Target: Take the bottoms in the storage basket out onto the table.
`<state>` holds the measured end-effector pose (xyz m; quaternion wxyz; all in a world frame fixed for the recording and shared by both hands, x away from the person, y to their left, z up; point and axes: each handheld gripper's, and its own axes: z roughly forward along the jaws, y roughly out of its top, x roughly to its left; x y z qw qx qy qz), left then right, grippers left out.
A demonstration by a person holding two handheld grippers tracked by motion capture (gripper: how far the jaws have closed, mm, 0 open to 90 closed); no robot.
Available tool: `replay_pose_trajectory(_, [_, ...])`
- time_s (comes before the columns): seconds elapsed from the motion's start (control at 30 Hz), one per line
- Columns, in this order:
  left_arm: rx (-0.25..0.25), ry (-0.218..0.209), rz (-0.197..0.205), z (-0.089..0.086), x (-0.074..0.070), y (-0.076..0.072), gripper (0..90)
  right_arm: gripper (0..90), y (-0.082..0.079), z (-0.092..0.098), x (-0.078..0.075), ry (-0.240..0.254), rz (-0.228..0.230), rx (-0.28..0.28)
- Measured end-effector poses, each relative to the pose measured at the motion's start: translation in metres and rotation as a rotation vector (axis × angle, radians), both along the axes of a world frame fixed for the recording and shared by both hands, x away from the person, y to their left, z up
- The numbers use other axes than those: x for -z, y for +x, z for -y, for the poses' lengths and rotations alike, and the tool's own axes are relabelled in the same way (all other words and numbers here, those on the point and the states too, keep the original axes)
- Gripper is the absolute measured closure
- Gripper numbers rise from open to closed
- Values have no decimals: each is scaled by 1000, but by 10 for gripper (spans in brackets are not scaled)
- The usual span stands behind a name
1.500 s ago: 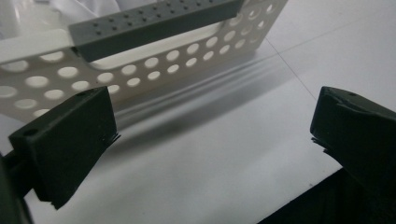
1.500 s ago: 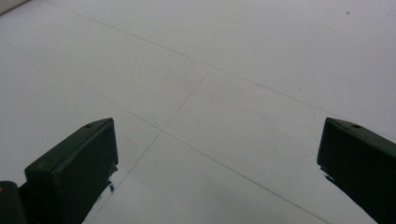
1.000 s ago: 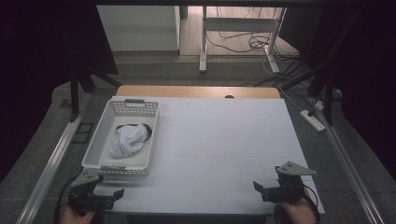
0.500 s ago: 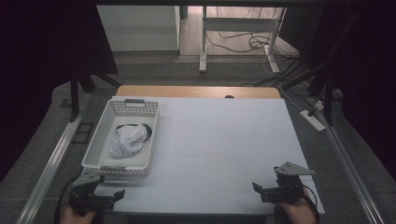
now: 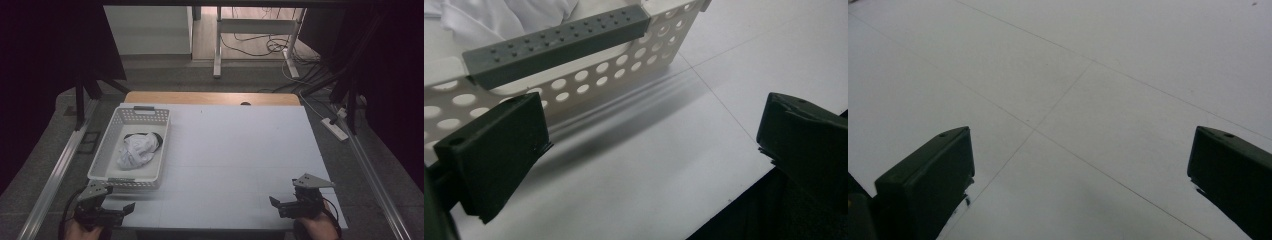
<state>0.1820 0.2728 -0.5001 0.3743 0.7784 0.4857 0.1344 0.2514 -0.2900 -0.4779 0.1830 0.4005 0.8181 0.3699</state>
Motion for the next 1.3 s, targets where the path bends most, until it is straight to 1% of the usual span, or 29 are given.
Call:
replay_pose_trajectory(0.17, [8,2,3,1,-2,1,0,0,0,0,0,-2,-2,-5])
replay_pose_trajectory(0.47, [8,4,26,3,-8,1,0,0,0,-1,1,-7,-6,-9])
replay_pose_trajectory(0.77, [6,-3,32,1,-12,3,0,0,1,-1,1,-10,-10,-10])
replay_pose_trajectory(0.97, [9,-3,46,1,-15,7,0,0,1,-1,1,-8,-12,-10])
replay_pose_trajectory(1.3, [19,5,44,1,-17,17,0,0,1,-2,1,-7,-16,-10])
